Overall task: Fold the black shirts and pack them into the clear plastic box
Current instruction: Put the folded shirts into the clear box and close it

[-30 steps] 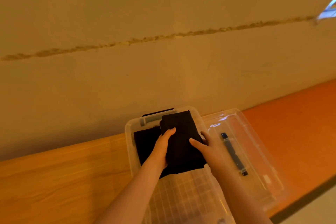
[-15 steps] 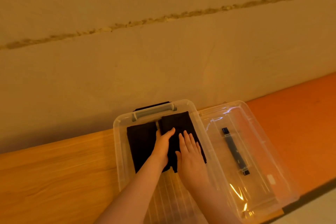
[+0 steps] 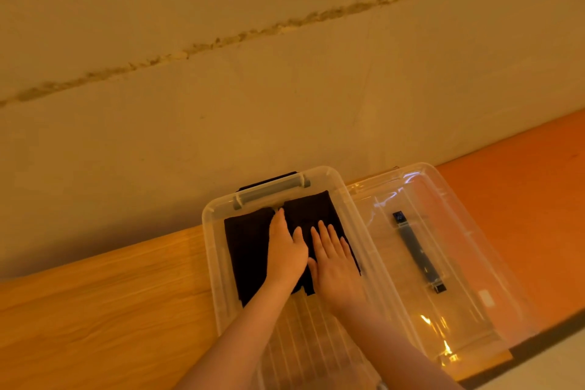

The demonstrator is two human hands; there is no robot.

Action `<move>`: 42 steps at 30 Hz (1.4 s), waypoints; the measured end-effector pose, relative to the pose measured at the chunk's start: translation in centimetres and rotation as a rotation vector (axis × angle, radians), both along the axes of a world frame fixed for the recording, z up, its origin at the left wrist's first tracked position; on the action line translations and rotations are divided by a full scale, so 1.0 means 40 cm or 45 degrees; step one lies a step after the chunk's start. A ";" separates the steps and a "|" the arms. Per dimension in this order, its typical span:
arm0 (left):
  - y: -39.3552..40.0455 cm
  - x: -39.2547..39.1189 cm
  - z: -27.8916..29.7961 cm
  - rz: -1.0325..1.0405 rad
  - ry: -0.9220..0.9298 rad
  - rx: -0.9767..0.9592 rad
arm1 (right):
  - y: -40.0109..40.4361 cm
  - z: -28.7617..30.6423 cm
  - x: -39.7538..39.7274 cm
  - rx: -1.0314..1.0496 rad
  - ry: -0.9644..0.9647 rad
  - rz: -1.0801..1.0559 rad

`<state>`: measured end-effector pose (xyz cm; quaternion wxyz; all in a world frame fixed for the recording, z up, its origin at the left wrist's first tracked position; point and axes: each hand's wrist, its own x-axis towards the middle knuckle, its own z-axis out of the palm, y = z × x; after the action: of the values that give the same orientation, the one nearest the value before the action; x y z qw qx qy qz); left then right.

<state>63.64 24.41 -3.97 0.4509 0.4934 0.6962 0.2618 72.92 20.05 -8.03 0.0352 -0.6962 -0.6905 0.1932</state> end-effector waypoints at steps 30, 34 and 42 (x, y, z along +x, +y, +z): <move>-0.059 -0.135 -0.118 -0.655 1.135 -0.053 | 0.147 -0.034 -0.050 0.150 -0.067 0.221; -0.061 -0.137 -0.121 -0.696 1.162 -0.099 | 0.142 -0.037 -0.055 0.114 -0.093 0.206; -0.050 -0.116 -0.041 -0.628 1.066 -0.024 | 0.152 0.116 0.019 0.140 0.248 0.245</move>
<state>59.01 22.39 -5.60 0.1850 0.7026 0.6824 -0.0802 73.69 26.12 -3.37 0.1213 -0.6017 -0.7569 0.2242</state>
